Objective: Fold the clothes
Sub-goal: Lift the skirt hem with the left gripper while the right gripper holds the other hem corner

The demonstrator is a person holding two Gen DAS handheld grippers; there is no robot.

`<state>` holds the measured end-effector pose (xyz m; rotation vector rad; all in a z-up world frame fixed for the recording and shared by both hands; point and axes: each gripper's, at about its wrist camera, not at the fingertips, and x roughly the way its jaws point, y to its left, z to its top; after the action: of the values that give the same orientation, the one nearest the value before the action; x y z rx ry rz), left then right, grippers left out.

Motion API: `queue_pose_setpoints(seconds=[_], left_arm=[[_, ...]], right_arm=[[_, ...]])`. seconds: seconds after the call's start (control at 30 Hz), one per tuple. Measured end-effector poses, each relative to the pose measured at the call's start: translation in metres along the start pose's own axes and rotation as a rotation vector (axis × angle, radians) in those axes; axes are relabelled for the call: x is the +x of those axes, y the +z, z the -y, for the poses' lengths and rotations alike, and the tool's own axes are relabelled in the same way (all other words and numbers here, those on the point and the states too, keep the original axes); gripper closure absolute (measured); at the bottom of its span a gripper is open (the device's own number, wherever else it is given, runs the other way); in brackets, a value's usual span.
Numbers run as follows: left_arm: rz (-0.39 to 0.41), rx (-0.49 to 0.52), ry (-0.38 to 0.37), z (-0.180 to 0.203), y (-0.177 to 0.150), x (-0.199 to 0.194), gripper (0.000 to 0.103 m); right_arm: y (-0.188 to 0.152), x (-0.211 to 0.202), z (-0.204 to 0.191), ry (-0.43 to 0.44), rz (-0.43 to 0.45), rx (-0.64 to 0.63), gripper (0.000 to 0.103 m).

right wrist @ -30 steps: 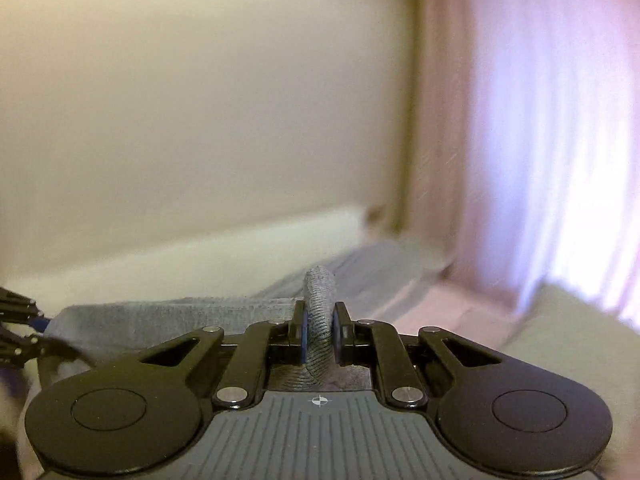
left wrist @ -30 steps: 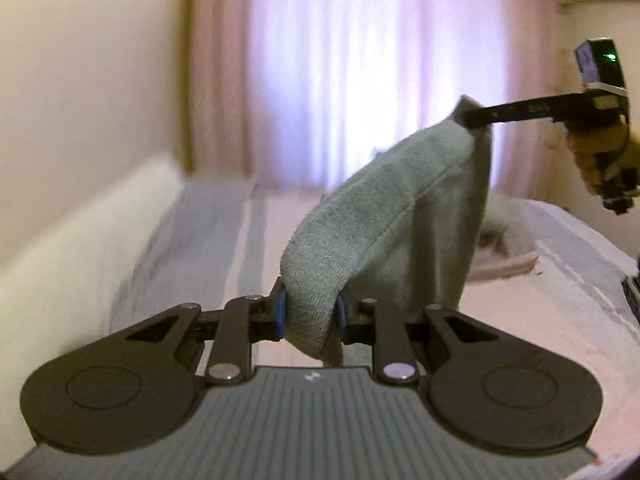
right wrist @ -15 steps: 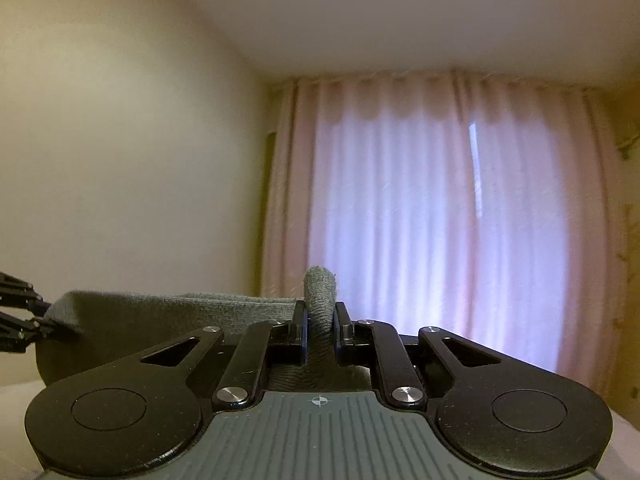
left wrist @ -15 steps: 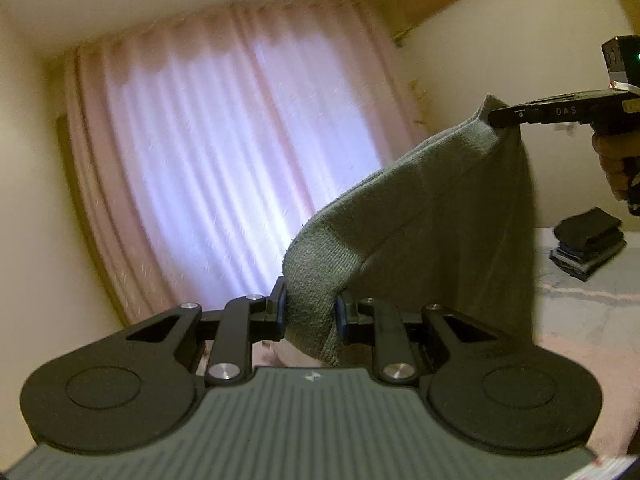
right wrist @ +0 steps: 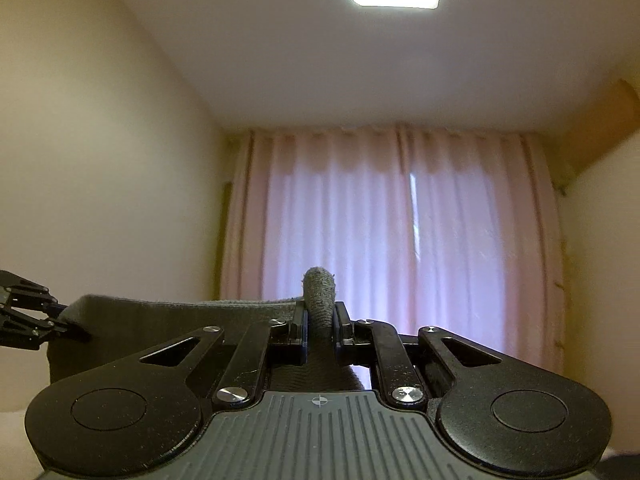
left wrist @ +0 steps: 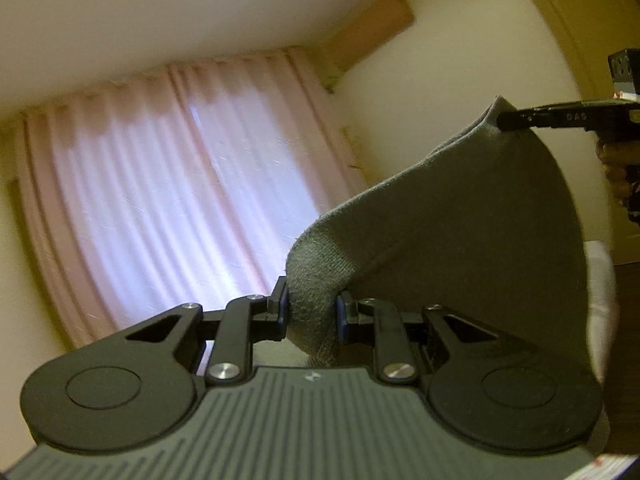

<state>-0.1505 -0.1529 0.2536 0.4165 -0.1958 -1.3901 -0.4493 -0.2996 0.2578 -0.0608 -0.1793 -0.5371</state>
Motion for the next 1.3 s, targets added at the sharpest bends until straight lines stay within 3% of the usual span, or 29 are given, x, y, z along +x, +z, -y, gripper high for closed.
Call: queue_pose_setpoints(seconds=[0.13,0.37,0.57,0.7,0.8,0.97,1.07,1.17,1.27,1.3], left_arm=[[-0.056,-0.034,-0.073,0.016,-0.026,0.034,0.083],[-0.179,-0.083,-0.141,0.03,-0.07,0.153,0.083],[-0.337,-0.167,-0.112,0.013,-0.128,0.342,0.084],[-0.481,-0.261,-0.066,0.004,-0.201,0.445,0.084],[-0.596,-0.301,-0.05,-0.017,-0.258,0.517,0.084],[-0.734,-0.329,-0.038,-0.031,-0.342,0.58,0.084],[-0.776,-0.341,-0.021,-0.026,-0.382,0.597,0.084],[-0.796,-0.356,0.003,-0.027,-0.402,0.6,0.084],[-0.809,-0.336,0.037,-0.029,-0.42,0.622,0.083],[-0.816,-0.327,0.048,-0.03,-0.43,0.629,0.076]], right_arm=[[-0.032,-0.008,0.021,-0.045,-0.081,-0.005,0.095],[-0.112,0.085,0.105,-0.077,-0.228,0.061,0.095],[-0.209,0.229,0.204,-0.03,-0.375,0.138,0.095],[-0.295,0.337,0.256,0.022,-0.512,0.19,0.095],[-0.364,0.393,0.276,0.054,-0.617,0.199,0.095],[-0.466,0.423,0.281,0.097,-0.746,0.188,0.095],[-0.494,0.454,0.287,0.124,-0.774,0.173,0.095],[-0.513,0.479,0.29,0.148,-0.788,0.17,0.095],[-0.534,0.528,0.29,0.165,-0.806,0.151,0.095],[-0.545,0.541,0.29,0.168,-0.822,0.141,0.095]])
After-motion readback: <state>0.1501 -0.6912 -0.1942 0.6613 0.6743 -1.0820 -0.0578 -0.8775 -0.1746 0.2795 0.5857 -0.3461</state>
